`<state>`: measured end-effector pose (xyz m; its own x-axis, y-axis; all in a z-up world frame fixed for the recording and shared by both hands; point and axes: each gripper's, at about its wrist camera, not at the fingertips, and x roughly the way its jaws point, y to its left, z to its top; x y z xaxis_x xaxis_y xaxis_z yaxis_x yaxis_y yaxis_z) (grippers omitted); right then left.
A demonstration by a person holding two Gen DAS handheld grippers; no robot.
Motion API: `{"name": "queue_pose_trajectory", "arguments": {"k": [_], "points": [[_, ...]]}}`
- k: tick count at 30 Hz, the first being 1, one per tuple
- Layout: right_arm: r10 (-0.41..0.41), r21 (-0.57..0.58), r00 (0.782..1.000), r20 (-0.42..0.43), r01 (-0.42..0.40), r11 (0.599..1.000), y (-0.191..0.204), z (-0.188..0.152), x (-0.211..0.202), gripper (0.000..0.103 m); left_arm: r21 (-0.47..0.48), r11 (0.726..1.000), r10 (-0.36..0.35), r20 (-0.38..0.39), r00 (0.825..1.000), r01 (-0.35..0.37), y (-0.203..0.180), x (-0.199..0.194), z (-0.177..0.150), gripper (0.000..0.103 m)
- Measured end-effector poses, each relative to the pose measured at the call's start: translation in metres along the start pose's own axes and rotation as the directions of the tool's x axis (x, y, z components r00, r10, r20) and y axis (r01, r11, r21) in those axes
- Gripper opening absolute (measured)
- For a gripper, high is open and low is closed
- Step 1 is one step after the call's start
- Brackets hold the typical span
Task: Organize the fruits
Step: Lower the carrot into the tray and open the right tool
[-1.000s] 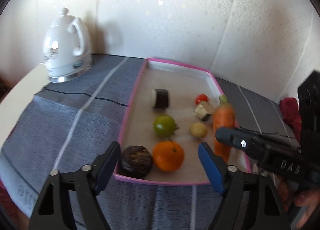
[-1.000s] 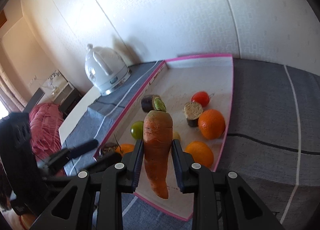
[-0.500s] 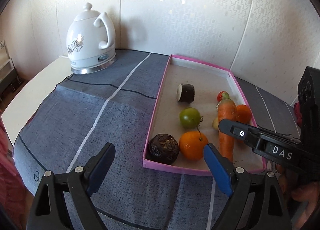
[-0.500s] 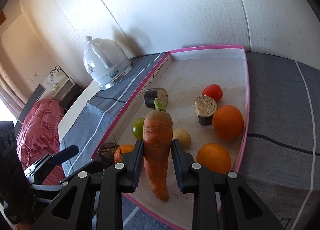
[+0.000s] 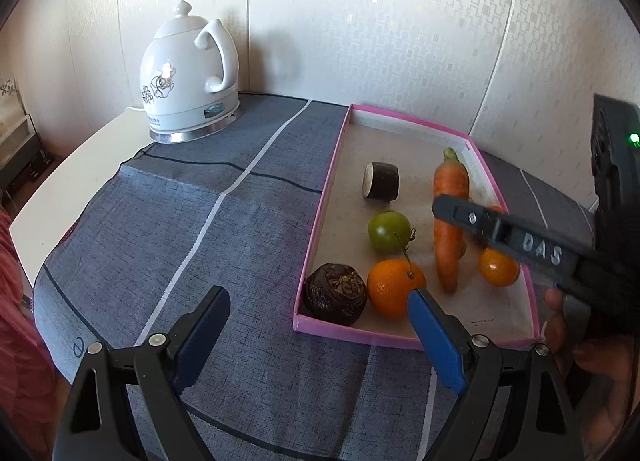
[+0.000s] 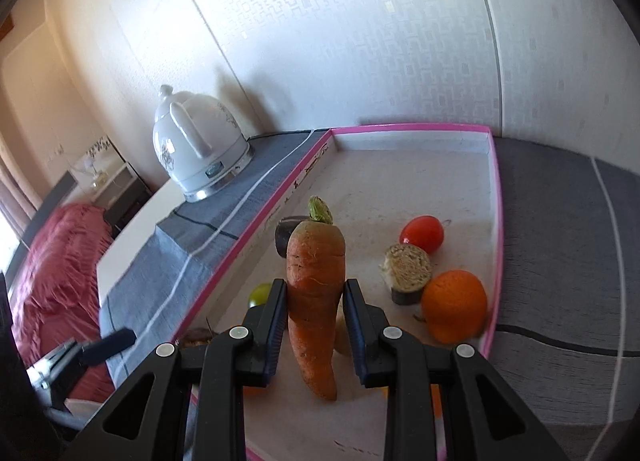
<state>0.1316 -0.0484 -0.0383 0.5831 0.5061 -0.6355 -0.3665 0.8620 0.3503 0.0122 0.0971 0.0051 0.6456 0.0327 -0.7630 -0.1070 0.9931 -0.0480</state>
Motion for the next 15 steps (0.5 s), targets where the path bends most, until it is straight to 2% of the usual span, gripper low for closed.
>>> {"name": "queue_pose_trajectory", "arguments": {"k": [3, 6, 8, 12, 15], "points": [[-0.010, 0.003, 1.000, -0.003, 0.010, 1.000, -0.002, 0.001, 0.005, 0.029, 0.001, 1.000, 0.010, -0.012, 1.000, -0.010, 0.000, 0.001, -0.002, 0.095], [-0.063, -0.006, 0.998, -0.008, 0.063, 0.998, -0.004, -0.001, 0.007, 0.029, 0.006, 1.000, 0.023, -0.009, 1.000, -0.023, 0.000, -0.001, -0.003, 0.096], [-0.091, -0.004, 0.996, 0.005, 0.091, 0.996, -0.007, -0.001, 0.005, 0.030, 0.018, 0.998, 0.052, 0.002, 0.999, -0.052, -0.001, -0.003, -0.004, 0.101], [-0.122, -0.014, 0.992, 0.031, 0.123, 0.992, -0.011, 0.000, -0.002, 0.033, 0.047, 0.991, 0.121, 0.034, 0.992, -0.123, -0.002, -0.010, -0.007, 0.103], [-0.145, -0.024, 0.989, 0.037, 0.146, 0.989, -0.011, -0.003, -0.009, 0.033, 0.063, 0.981, 0.183, 0.017, 0.983, -0.184, -0.005, -0.010, -0.010, 0.103]]}}
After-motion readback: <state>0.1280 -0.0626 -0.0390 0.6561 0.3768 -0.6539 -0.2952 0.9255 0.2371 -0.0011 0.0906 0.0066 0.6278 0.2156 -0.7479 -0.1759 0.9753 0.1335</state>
